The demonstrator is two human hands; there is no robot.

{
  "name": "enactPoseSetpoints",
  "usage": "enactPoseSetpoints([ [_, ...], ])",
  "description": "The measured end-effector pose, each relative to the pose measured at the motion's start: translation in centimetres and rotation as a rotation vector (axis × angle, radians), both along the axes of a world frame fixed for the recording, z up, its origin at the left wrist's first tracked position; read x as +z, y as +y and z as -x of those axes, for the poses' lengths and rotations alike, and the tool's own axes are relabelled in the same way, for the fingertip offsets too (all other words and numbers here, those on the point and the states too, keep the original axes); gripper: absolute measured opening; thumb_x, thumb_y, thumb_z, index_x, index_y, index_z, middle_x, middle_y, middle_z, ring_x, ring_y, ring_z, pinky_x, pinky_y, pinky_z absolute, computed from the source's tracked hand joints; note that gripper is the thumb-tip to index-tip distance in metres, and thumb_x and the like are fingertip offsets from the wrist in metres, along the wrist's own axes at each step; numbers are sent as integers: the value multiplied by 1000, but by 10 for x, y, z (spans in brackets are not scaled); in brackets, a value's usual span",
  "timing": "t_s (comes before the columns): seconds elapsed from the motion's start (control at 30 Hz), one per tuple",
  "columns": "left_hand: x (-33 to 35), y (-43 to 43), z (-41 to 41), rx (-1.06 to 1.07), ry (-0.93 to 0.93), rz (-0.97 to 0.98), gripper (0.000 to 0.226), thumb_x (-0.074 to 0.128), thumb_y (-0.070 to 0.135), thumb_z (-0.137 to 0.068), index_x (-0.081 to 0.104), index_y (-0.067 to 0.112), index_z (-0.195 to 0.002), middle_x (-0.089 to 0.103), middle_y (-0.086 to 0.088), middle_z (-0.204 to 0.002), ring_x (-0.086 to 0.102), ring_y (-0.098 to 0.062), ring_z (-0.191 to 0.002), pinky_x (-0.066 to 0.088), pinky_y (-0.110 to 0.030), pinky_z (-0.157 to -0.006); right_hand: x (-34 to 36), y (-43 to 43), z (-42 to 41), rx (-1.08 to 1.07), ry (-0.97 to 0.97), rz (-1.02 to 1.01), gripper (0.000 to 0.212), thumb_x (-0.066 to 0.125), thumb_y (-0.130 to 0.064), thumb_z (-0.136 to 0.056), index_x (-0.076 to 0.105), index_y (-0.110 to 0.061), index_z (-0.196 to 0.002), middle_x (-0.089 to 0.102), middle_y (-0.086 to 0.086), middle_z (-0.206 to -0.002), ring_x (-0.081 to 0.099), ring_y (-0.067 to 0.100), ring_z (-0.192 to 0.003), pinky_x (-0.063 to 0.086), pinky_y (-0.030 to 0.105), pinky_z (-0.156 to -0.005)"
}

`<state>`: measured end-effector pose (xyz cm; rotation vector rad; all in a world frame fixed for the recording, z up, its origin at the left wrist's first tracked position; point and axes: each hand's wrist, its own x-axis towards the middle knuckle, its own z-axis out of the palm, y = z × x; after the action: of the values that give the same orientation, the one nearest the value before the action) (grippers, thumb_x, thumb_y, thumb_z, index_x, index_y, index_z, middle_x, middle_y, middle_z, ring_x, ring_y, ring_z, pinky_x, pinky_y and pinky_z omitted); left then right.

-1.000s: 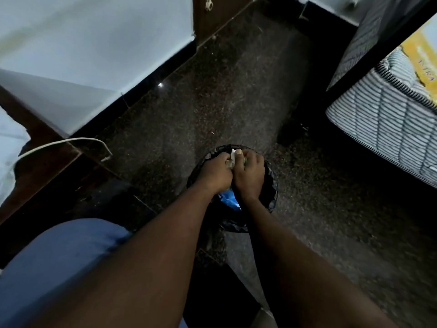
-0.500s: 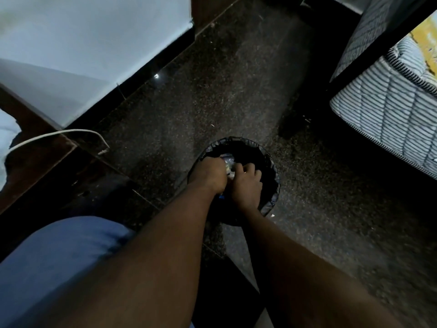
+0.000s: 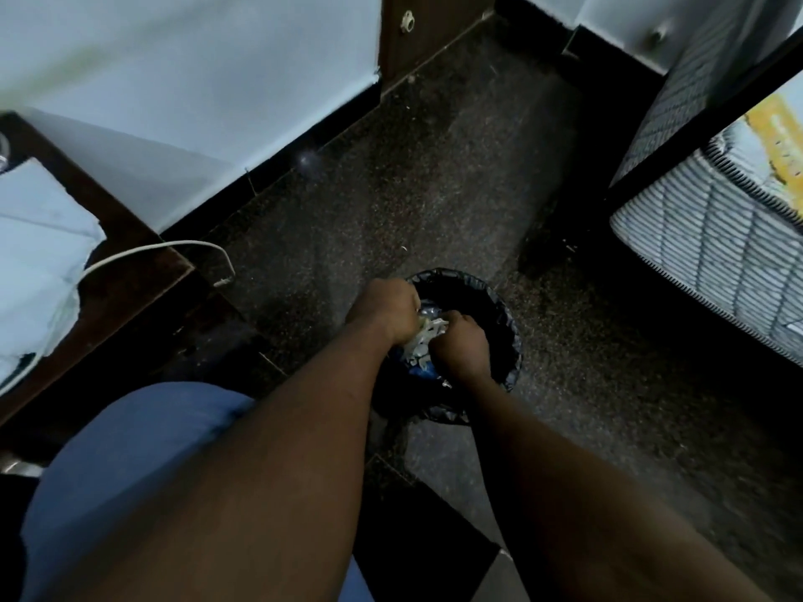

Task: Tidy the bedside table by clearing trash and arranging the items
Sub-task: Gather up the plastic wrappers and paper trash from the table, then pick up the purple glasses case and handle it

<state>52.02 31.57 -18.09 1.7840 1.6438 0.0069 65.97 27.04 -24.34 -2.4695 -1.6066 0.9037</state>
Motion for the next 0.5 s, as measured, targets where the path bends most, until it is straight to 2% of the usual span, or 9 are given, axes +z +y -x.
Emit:
enactPoseSetpoints([
  [0.1,16,-11,1,-30,-10,-31,29,61,12,-89,77,26,-109,73,-6,-120,68,-28,-109,57,-41,-98,19,-14,-3,-37,-58,-128,51,52,-13,-84,59,-15,-134,57,14,-139,60,38,-119,51,45,-99],
  [0.2,33,-28,1,-119,26,-85,41,63,20,-90,68,36,-127,69,-5,-130,67,-29,-113,56,-39,-96,42,-22,2,-45,0,-223,35,55,-13,-85,70,-15,-116,70,13,-120,65,35,-110,52,38,-89],
  [0.3,51,-44,4,-169,50,-145,47,63,28,-92,60,38,-137,66,-6,-135,65,-30,-117,55,-41,-95,69,-25,12,24,21,-240,23,59,-18,-88,72,-17,-107,75,8,-109,69,30,-100,55,37,-80],
  [0.43,86,-60,30,-84,35,-239,40,65,29,-91,63,33,-131,65,-3,-128,64,-30,-117,55,-43,-92,112,-25,31,143,-22,-288,18,58,-25,-90,73,-19,-97,75,7,-95,69,29,-88,48,32,-65],
  [0.5,107,-67,50,6,40,-318,45,66,31,-91,61,30,-135,63,-2,-134,62,-29,-121,54,-45,-98,139,-20,47,206,-4,-301,17,60,-31,-89,71,-18,-90,73,5,-87,70,27,-81,47,31,-62],
])
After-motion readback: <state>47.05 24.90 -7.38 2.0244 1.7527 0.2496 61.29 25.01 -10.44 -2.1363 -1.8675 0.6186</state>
